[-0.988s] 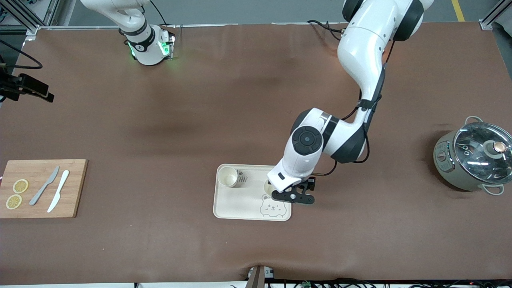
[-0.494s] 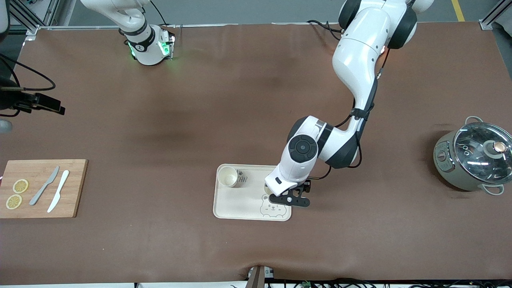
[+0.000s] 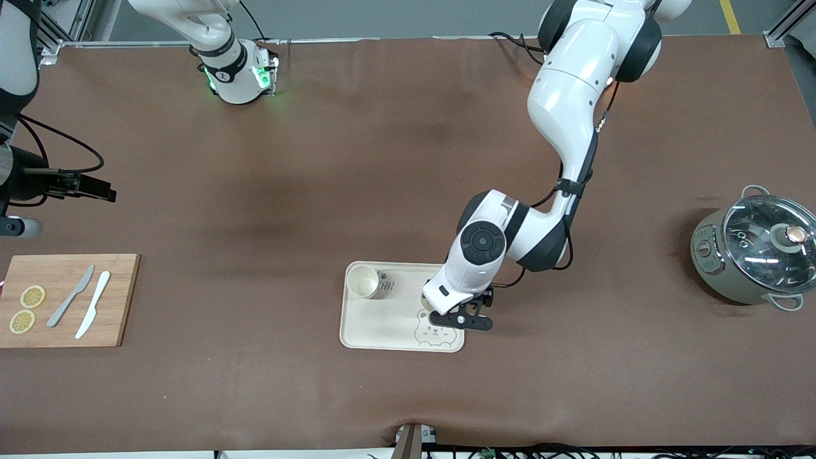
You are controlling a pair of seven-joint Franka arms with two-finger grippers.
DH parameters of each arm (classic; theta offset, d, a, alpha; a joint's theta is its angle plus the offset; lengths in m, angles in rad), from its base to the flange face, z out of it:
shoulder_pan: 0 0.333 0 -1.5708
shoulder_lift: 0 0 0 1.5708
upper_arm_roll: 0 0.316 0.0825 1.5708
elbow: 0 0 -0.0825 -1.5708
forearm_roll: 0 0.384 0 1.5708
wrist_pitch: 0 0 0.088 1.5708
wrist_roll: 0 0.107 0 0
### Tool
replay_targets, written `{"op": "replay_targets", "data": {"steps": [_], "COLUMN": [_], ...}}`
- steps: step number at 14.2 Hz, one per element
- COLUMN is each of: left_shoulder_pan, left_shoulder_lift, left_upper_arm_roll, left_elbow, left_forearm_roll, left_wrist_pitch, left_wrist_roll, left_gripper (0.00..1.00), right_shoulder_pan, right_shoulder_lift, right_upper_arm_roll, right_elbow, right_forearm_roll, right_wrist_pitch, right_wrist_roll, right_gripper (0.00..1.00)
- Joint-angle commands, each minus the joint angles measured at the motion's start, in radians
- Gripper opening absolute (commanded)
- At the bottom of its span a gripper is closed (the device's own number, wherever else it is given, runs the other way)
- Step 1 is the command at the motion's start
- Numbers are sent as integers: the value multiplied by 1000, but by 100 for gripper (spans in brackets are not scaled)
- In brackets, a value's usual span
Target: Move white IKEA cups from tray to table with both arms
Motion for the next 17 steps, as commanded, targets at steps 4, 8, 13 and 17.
{"op": "replay_targets", "data": {"steps": [4, 8, 13, 17], "left_shoulder_pan": [-3, -6, -9, -43], "left_shoulder_lift": [41, 50, 53, 53], "left_upper_arm_roll": [17, 19, 17, 23], "left_elbow": [34, 23, 23, 23], "left_forearm_roll": [-30, -30, -30, -28], "left_wrist_pitch": [35, 61, 69, 74], "left_wrist_roll": [-9, -14, -40, -94], "left_gripper": [100, 100, 100, 0], "right_shoulder_pan": [4, 27, 57, 96], "right_shoulder_lift": [74, 116, 157, 203], "right_upper_arm_roll": [7, 8, 10, 10], "right_elbow": [25, 25, 24, 24], "right_forearm_roll": [77, 135, 189, 241], "right_wrist_pitch": [4, 33, 73, 128], "right_wrist_roll": [28, 192, 322, 437], "right_gripper": [100, 100, 100, 100]}}
